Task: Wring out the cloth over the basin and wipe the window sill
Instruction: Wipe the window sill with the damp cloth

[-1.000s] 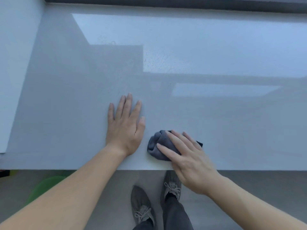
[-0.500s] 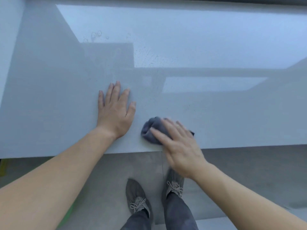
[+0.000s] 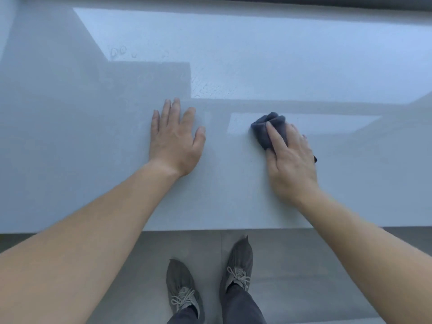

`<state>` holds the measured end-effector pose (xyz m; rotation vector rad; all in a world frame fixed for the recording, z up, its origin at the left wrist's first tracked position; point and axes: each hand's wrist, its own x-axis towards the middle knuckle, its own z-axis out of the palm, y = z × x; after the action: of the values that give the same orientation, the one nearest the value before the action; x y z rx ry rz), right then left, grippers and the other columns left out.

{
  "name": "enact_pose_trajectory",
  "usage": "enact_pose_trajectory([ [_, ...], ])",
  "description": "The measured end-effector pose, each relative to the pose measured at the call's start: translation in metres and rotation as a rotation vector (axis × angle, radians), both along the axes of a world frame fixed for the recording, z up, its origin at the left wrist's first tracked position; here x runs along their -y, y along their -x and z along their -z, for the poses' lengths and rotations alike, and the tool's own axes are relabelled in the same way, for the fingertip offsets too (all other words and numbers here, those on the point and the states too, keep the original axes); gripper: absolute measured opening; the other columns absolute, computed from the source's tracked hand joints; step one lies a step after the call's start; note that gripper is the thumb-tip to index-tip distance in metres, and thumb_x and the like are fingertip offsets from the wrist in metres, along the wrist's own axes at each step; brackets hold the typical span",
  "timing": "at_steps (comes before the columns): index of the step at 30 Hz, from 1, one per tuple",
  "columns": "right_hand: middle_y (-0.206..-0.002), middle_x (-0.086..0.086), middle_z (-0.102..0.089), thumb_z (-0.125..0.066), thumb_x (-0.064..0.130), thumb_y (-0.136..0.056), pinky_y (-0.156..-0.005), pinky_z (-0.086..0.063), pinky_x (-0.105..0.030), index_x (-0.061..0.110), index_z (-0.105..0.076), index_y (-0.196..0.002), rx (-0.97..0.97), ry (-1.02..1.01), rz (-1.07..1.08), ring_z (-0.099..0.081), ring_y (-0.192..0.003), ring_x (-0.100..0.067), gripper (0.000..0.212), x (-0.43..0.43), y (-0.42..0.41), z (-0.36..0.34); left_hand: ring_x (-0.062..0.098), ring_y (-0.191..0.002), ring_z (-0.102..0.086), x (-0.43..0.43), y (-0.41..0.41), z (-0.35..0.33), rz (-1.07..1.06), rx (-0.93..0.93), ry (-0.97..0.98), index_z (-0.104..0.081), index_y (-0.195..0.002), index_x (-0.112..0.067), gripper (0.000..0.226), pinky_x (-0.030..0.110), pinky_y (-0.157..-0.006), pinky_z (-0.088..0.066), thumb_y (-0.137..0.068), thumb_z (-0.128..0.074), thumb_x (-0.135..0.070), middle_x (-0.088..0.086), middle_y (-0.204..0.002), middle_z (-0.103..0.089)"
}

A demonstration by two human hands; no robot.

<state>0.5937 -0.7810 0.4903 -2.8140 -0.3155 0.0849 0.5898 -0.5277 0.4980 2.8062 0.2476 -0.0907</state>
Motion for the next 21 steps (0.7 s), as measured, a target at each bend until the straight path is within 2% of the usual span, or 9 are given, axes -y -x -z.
enact_pose_trajectory([
  [2, -0.159, -0.010, -0.025, -0.042, 0.024, -0.097, -0.122, -0.013, -0.051, 0.029, -0.031, -0.152, 0.013, -0.007, -0.016, -0.020, -0.148, -0.031, 0.057, -0.012, 0.000, 0.002, 0.022, -0.153, 0.005, 0.001, -0.009, 0.002, 0.028, -0.023, 0.008, -0.024, -0.155, -0.021, 0.059, 0.040, -0.122, 0.009, -0.101, -0.032, -0.044, 0.009, -0.166, -0.004],
  [5, -0.161, -0.008, -0.026, -0.049, 0.021, -0.091, -0.123, -0.014, -0.048, 0.032, -0.036, -0.150, 0.030, -0.008, -0.426, -0.020, -0.150, -0.028, 0.062, -0.016, 0.036, -0.001, 0.019, -0.153, 0.006, 0.002, -0.010, 0.007, 0.016, -0.008, 0.020, -0.025, -0.155, -0.022, 0.064, 0.037, -0.122, 0.009, -0.097, -0.027, -0.047, 0.006, -0.167, -0.003],
  [7, -0.160, -0.006, -0.028, -0.050, 0.019, -0.089, -0.123, -0.014, -0.046, 0.035, -0.037, -0.150, -0.003, -0.004, -0.578, -0.021, -0.150, -0.026, 0.064, -0.006, 0.027, -0.001, 0.018, -0.153, 0.003, 0.002, -0.008, 0.009, 0.008, 0.014, 0.023, -0.027, -0.154, -0.023, 0.067, 0.036, -0.122, 0.009, -0.092, -0.027, -0.047, 0.005, -0.167, -0.005],
  [9, -0.159, -0.005, -0.030, -0.050, 0.020, -0.091, -0.123, -0.014, -0.046, 0.036, -0.036, -0.150, 0.022, -0.001, -0.460, -0.022, -0.149, -0.027, 0.062, -0.003, -0.014, 0.003, 0.019, -0.153, -0.001, 0.002, -0.009, 0.010, 0.000, 0.037, 0.034, -0.032, -0.153, -0.022, 0.069, 0.036, -0.123, 0.007, -0.089, -0.027, -0.046, 0.006, -0.166, -0.010],
  [11, -0.160, -0.003, -0.026, -0.045, 0.021, -0.096, -0.124, -0.008, -0.044, 0.037, -0.033, -0.151, -0.005, -0.053, -0.142, -0.019, -0.149, -0.025, 0.058, -0.011, -0.059, 0.001, 0.020, -0.153, -0.005, 0.002, -0.009, 0.010, 0.002, 0.053, 0.038, -0.035, -0.152, -0.022, 0.071, 0.038, -0.123, 0.003, -0.087, -0.026, -0.047, 0.006, -0.166, -0.014],
  [13, -0.162, -0.001, -0.019, -0.039, 0.021, -0.100, -0.124, -0.001, -0.042, 0.038, -0.027, -0.153, -0.032, -0.086, 0.036, -0.012, -0.151, -0.022, 0.057, -0.025, -0.082, 0.001, 0.019, -0.153, -0.005, 0.003, -0.009, 0.011, 0.004, 0.059, 0.031, -0.035, -0.152, -0.022, 0.071, 0.039, -0.124, 0.001, -0.086, -0.026, -0.048, 0.006, -0.165, -0.015],
  [14, -0.162, -0.002, -0.018, -0.039, 0.020, -0.099, -0.124, -0.001, -0.042, 0.037, -0.027, -0.153, -0.017, -0.083, 0.009, -0.011, -0.151, -0.022, 0.058, -0.031, -0.081, 0.000, 0.019, -0.153, -0.006, 0.003, -0.009, 0.011, 0.006, 0.059, 0.021, -0.036, -0.151, -0.022, 0.070, 0.039, -0.124, 0.000, -0.086, -0.027, -0.047, 0.006, -0.165, -0.015],
  [19, -0.159, -0.007, -0.030, -0.051, 0.021, -0.090, -0.123, -0.015, -0.045, 0.034, -0.035, -0.150, 0.010, -0.034, -0.520, -0.022, -0.148, -0.027, 0.063, -0.019, -0.047, 0.003, 0.020, -0.153, -0.007, 0.005, -0.008, 0.011, 0.005, 0.042, -0.030, -0.036, -0.151, -0.020, 0.070, 0.041, -0.124, -0.001, -0.087, -0.030, -0.047, 0.007, -0.165, -0.016],
  [21, -0.157, -0.005, -0.032, -0.050, 0.023, -0.091, -0.121, -0.019, -0.046, 0.035, -0.037, -0.149, 0.022, -0.004, -0.540, -0.026, -0.146, -0.027, 0.061, -0.012, -0.078, 0.005, 0.022, -0.153, -0.008, 0.005, -0.008, 0.011, 0.012, 0.033, -0.040, -0.037, -0.151, -0.019, 0.069, 0.042, -0.124, -0.003, -0.087, -0.031, -0.046, 0.008, -0.165, -0.017],
])
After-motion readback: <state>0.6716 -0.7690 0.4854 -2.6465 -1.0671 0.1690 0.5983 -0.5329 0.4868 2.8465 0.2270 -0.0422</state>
